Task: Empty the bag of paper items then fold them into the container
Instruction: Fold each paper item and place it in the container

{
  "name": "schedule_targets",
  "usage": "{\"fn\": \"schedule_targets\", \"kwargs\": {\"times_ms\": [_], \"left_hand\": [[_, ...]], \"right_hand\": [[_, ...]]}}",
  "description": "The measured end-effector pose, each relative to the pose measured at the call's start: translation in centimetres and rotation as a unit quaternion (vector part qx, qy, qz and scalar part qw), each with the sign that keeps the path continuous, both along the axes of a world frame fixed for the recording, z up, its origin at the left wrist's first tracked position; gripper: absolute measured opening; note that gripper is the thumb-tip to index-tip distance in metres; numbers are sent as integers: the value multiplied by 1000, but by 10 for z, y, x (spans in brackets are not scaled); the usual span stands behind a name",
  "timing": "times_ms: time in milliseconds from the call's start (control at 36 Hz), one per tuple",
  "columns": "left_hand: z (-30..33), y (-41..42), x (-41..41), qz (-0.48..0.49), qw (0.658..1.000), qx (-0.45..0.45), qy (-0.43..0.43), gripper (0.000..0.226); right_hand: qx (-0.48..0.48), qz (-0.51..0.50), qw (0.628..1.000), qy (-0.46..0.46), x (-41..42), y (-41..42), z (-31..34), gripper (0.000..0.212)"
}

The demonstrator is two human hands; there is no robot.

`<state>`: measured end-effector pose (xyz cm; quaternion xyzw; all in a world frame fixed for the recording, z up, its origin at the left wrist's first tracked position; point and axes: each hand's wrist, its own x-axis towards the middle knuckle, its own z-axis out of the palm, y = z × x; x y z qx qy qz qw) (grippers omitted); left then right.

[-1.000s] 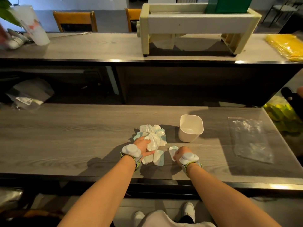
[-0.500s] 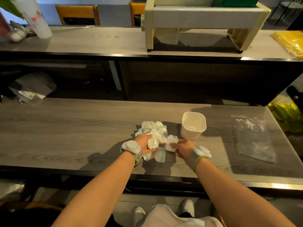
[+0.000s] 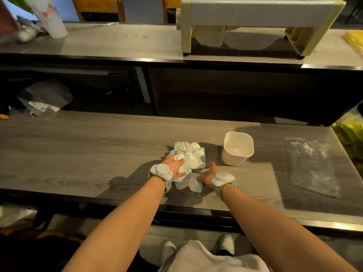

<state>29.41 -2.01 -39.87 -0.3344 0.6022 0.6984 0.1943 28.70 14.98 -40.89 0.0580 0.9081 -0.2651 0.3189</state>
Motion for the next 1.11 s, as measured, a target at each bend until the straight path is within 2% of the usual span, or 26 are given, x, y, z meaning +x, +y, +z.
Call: {"fn": "schedule_targets", "kwargs": {"times_ms": [83, 139, 222, 306, 389, 472, 528, 611, 694, 778, 889, 972, 1028, 1111], "left_hand": [[5, -2, -2, 9, 1000, 15, -24, 28], [4, -4, -2, 2, 999, 11, -37, 21], [0, -4, -2, -11, 999, 2, -44, 36], [2, -3, -3, -19, 999, 5, -39, 40], [6, -2, -3, -24, 999, 15, -39, 38], [10, -2, -3, -47, 998, 9, -35, 38], [7, -3, -3, -71, 996, -40, -20, 41], [5, 0, -7, -101, 990, -96, 10, 41], [12, 6, -12, -117, 981, -148, 37, 18], [10, 11, -15, -94, 991, -97, 23, 11], [23, 18, -16, -75, 997, -16, 4, 11], [41, 28, -18, -22, 999, 41, -21, 44], [49, 34, -22, -42, 999, 5, -8, 55], [55, 41, -28, -74, 992, -84, 53, 46]], "right_hand": [[2, 47, 999, 2, 3, -6, -3, 68], [5, 54, 999, 4, 6, -8, -3, 56], [27, 81, 996, -15, 4, -4, -3, 37], [7, 56, 998, -37, 0, 1, -2, 28], [12, 46, 999, -13, -3, 4, 2, 28], [-14, 6, 1000, 14, -7, 7, 13, 14], [-42, -5, 998, 38, -15, 7, 17, 24], [-140, -63, 987, 49, -20, 4, 38, 24], [-223, -70, 970, 65, -24, 1, 57, 23], [-273, -50, 957, 79, -24, -4, 62, 21], [-243, -57, 957, 145, -29, -8, 62, 9], [-225, -78, 957, 165, -34, -6, 65, 16], [-216, -88, 959, 161, -36, -4, 68, 18], [-201, -100, 959, 171, -41, 0, 75, 25]]}}
